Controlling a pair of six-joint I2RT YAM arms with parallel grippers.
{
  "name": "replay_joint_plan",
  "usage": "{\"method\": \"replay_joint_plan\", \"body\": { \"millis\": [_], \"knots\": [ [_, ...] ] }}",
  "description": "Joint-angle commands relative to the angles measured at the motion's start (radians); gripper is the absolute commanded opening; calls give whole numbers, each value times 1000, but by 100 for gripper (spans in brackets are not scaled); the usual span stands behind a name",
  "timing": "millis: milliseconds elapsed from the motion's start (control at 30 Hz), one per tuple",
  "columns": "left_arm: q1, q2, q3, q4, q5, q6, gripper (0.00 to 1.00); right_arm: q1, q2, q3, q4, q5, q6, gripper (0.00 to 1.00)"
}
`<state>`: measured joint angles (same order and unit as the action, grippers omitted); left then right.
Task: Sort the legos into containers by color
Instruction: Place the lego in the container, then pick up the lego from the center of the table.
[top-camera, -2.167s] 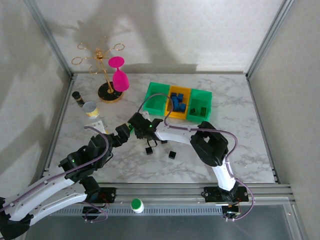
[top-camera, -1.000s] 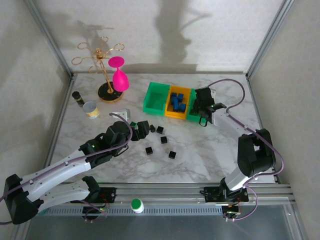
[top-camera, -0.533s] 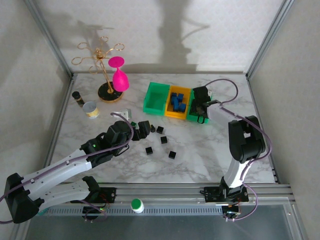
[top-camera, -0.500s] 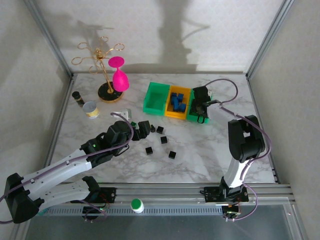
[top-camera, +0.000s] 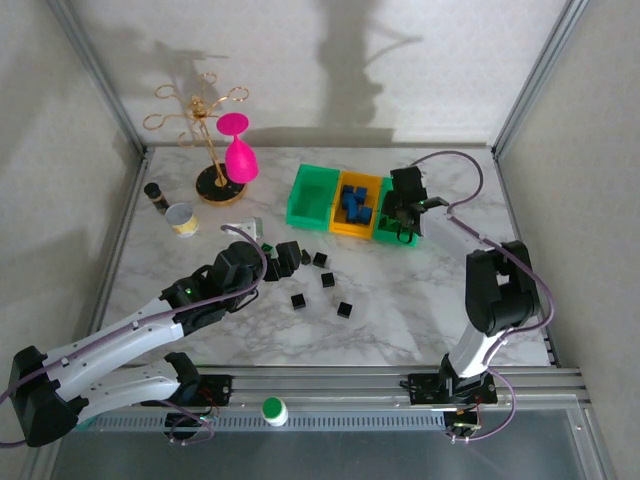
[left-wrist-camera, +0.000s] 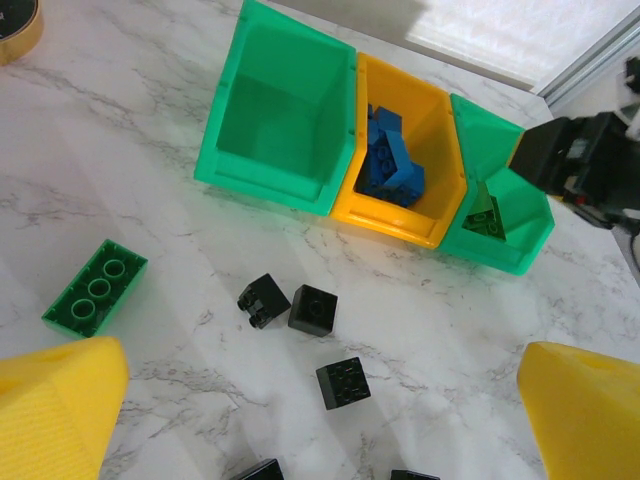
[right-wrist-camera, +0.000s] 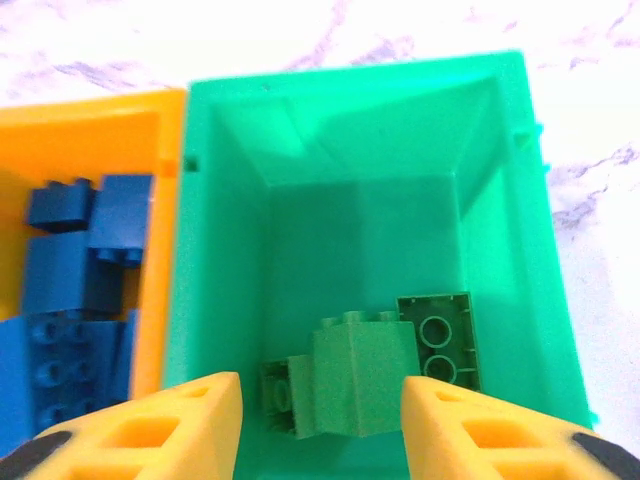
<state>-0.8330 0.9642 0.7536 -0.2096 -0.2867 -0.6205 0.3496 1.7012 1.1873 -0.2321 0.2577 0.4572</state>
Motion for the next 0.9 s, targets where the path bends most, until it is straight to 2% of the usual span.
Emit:
{"method": "replay_joint_plan", "body": {
  "millis": [0,233,567,733,867],
  "knots": [
    [9,-18,9,-4,-35,-5,100,56,-61,26,-35,-8,-16,48],
    [11,-84,-26,-58,-68,-41,100,237,-66,29,-54,-2,28,53],
    [11,-224,-82,-162,-104,-104,100,557,126,132,7,-18,146,59],
    [11,-274,-86,-226,-137,-114,100,638,290,267,10,-34,167,62],
    [12,-293,-79,-257,-147,-119,100,667,379,343,10,-29,177,65]
  ]
}}
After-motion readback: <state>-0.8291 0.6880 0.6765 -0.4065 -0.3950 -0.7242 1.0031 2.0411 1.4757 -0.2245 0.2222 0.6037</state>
